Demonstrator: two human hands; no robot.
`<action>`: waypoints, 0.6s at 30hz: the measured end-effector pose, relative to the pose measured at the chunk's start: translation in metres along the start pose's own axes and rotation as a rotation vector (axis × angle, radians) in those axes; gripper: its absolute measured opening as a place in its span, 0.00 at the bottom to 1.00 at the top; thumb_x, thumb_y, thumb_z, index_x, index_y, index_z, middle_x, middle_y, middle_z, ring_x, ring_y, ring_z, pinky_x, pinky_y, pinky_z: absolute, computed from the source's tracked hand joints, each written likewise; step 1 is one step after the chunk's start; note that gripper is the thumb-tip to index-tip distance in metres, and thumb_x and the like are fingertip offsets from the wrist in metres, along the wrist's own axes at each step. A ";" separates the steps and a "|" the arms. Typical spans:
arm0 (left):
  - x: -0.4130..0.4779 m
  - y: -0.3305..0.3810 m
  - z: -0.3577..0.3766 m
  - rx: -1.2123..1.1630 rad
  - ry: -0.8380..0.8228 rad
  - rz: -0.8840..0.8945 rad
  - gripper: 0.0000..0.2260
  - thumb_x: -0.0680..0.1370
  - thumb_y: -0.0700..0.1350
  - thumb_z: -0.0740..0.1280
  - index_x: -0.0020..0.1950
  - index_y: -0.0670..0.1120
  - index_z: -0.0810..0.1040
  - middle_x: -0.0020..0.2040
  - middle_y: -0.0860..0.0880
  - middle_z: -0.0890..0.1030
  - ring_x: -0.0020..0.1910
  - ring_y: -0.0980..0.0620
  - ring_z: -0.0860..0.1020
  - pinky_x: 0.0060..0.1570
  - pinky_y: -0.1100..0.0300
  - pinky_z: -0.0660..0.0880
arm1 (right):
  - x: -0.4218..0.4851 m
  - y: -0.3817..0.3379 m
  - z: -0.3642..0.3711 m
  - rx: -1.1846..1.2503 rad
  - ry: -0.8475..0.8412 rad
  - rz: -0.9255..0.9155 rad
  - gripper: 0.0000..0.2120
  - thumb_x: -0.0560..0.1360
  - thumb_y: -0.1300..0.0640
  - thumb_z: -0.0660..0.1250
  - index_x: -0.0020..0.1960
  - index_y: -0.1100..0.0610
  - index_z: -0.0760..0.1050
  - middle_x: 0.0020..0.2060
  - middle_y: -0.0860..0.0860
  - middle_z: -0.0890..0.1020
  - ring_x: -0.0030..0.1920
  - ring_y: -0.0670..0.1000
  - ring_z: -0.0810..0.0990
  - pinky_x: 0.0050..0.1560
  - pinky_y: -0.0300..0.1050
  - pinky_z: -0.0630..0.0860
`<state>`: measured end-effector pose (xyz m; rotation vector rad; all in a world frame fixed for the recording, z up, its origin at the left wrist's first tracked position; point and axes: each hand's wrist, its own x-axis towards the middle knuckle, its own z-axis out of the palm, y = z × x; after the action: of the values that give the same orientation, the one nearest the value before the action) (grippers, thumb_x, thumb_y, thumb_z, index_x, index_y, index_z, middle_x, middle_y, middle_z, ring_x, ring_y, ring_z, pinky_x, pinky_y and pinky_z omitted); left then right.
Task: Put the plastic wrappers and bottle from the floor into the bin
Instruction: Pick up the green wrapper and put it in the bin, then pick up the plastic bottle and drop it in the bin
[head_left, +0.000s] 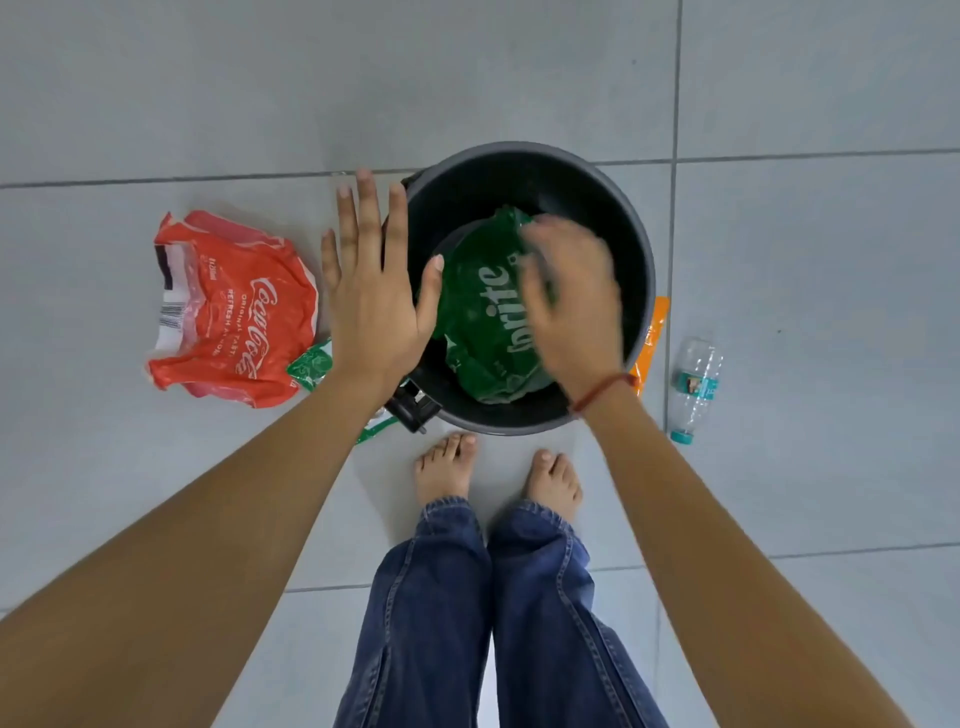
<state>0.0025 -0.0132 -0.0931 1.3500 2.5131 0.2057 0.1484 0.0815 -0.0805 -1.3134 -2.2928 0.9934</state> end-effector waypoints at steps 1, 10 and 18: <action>0.000 0.000 0.001 0.001 0.006 -0.003 0.28 0.82 0.55 0.51 0.78 0.43 0.53 0.78 0.39 0.51 0.77 0.40 0.49 0.73 0.42 0.49 | -0.002 0.009 -0.018 0.014 0.215 0.007 0.11 0.77 0.63 0.61 0.58 0.63 0.76 0.56 0.57 0.79 0.59 0.52 0.73 0.60 0.34 0.66; 0.000 0.007 0.008 0.035 0.096 -0.078 0.26 0.83 0.56 0.50 0.78 0.46 0.54 0.78 0.39 0.53 0.77 0.38 0.51 0.73 0.41 0.51 | -0.060 0.218 -0.029 0.000 0.096 1.449 0.37 0.70 0.51 0.72 0.71 0.61 0.59 0.67 0.60 0.69 0.64 0.61 0.71 0.66 0.54 0.71; 0.001 0.006 0.009 0.027 0.093 -0.078 0.26 0.83 0.55 0.50 0.78 0.45 0.53 0.78 0.39 0.52 0.77 0.38 0.50 0.73 0.40 0.51 | -0.022 0.163 -0.032 0.365 0.567 1.120 0.25 0.69 0.49 0.72 0.60 0.59 0.69 0.54 0.56 0.78 0.49 0.53 0.80 0.49 0.47 0.78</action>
<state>0.0100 -0.0093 -0.1004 1.2773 2.6494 0.2238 0.2807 0.1306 -0.1711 -2.3255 -0.8137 1.0244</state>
